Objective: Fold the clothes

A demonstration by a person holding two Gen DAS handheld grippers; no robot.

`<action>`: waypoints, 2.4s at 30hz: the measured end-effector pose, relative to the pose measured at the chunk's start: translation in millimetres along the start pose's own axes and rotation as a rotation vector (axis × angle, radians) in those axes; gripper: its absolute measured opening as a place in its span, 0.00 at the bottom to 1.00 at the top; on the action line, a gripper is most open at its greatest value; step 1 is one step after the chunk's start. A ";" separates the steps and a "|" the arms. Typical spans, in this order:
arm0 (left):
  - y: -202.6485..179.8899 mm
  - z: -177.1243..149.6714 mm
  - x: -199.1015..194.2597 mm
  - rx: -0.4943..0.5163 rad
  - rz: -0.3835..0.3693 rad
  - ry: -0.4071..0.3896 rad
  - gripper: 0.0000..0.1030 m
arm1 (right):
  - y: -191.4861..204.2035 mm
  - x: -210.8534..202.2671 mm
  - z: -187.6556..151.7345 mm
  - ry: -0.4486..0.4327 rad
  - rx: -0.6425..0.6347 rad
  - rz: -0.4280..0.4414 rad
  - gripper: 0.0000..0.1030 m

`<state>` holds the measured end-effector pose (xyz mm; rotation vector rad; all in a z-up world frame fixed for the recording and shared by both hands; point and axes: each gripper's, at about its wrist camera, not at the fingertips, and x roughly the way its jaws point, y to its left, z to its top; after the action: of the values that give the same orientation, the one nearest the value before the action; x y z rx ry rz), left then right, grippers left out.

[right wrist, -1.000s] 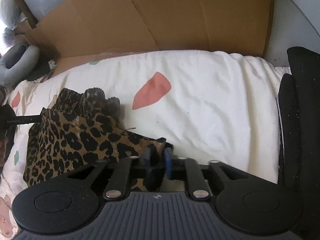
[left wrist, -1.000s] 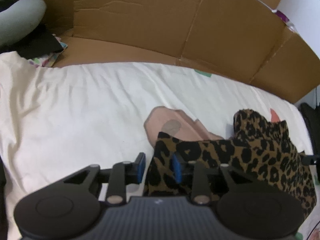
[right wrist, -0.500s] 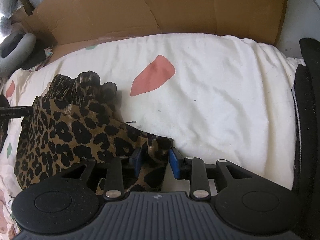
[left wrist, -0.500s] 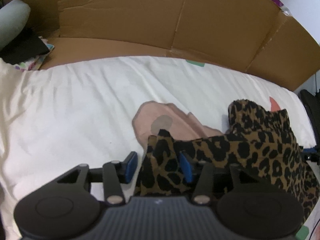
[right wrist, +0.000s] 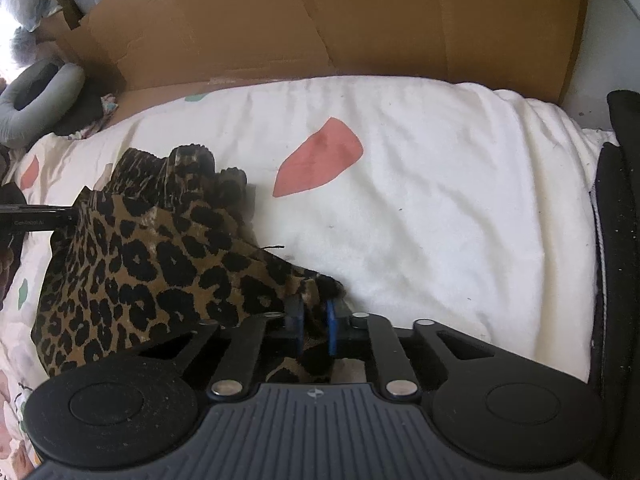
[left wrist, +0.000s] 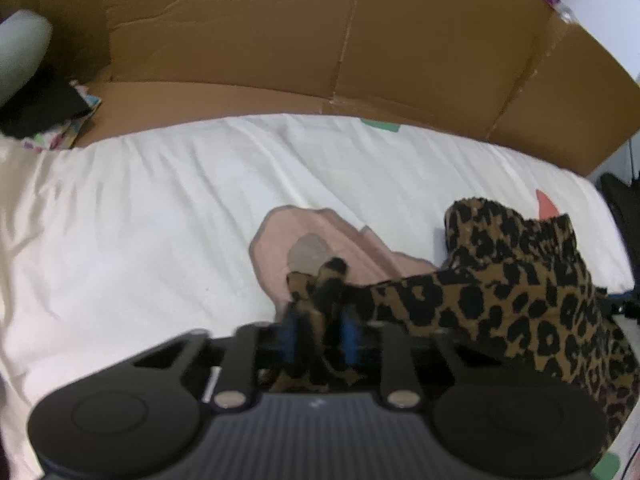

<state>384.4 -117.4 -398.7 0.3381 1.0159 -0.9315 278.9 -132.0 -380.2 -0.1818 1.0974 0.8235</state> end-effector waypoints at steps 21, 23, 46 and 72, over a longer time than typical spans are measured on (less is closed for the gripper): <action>-10.3 1.6 -66.0 -0.033 0.089 -0.137 0.07 | 0.3 -44.8 -0.5 -0.135 0.034 -0.009 0.03; -13.9 3.6 -73.1 -0.026 0.091 -0.150 0.07 | 1.2 -52.4 -1.7 -0.151 0.034 -0.005 0.03; -26.2 42.1 -80.1 0.000 0.109 -0.239 0.07 | -0.1 -70.2 24.6 -0.237 0.036 -0.024 0.03; 8.6 33.2 -0.2 -0.080 0.208 -0.081 0.36 | -18.2 14.6 38.0 -0.058 0.048 -0.119 0.25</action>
<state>410.3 -133.3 -382.9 0.3296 0.9220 -0.7097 321.2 -117.9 -379.2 -0.1798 1.0412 0.6913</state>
